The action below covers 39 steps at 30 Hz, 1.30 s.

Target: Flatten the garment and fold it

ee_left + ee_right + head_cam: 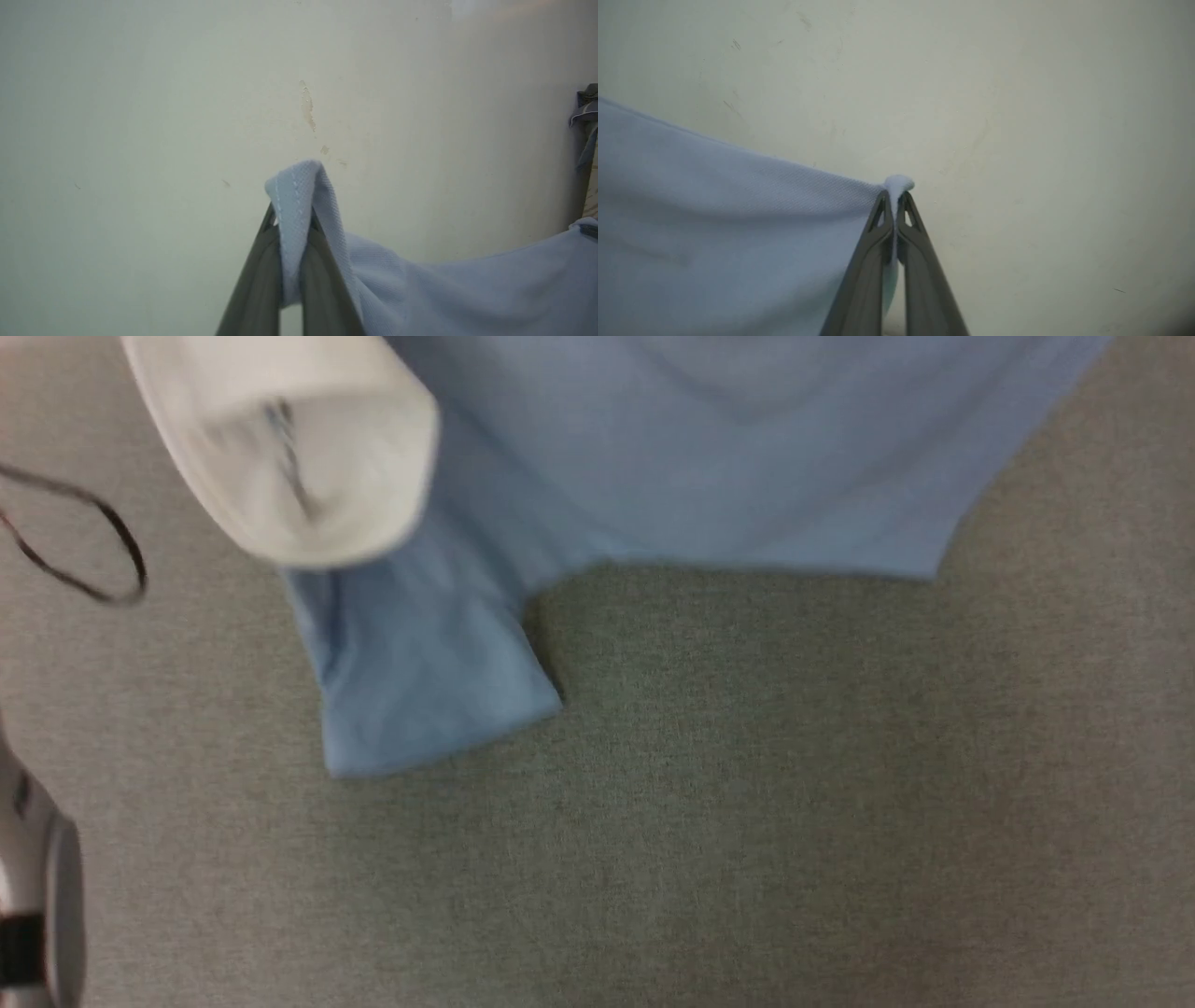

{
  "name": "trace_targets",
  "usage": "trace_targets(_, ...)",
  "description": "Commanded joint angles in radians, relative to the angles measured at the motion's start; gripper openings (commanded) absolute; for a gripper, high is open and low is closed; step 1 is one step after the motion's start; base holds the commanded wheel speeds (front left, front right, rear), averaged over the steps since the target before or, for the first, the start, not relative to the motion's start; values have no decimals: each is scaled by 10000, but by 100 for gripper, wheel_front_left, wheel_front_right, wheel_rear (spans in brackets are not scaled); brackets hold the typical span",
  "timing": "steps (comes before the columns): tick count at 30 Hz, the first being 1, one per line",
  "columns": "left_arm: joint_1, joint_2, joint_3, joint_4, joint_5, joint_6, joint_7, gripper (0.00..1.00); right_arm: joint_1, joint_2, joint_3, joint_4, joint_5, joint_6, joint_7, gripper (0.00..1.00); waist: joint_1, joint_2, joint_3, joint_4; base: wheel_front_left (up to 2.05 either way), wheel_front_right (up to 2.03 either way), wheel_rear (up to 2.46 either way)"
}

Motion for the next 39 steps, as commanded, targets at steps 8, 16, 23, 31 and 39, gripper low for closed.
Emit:
trace_targets(8, -3526, 322, -201, 1735, 1191, 54, -1107, 0, -2639, 1026, -717, 1577, -1580, -21, -1148, 0, -4, 0, 2359, -572, 0, 0, 0)
trace_targets(16, -5670, 70, -142, 2741, 1550, 98, -2666, 0, -4100, 1636, -1597, 2051, -2801, -21, -2625, 0, -4, 0, 3009, -645, 0, 0, 0)
trace_targets(23, -4455, 177, -421, 4023, 1203, -433, -3038, 0, -3653, 1785, -1498, 2844, -2659, -21, -3347, 0, -4, 0, 3013, -430, 0, 0, 0)
trace_targets(31, -586, 716, -1576, 4663, 327, -785, -2886, 0, -1275, 1252, -45, 3578, -1229, -21, -3187, 0, -4, 0, 2116, -69, 0, 0, 0)
trace_targets(39, 3829, 1683, -3988, 2486, -2102, -799, -2209, 0, 2518, 189, 1006, 2700, 970, -21, -1867, 0, -4, 0, 635, 347, 0, 0, 0)
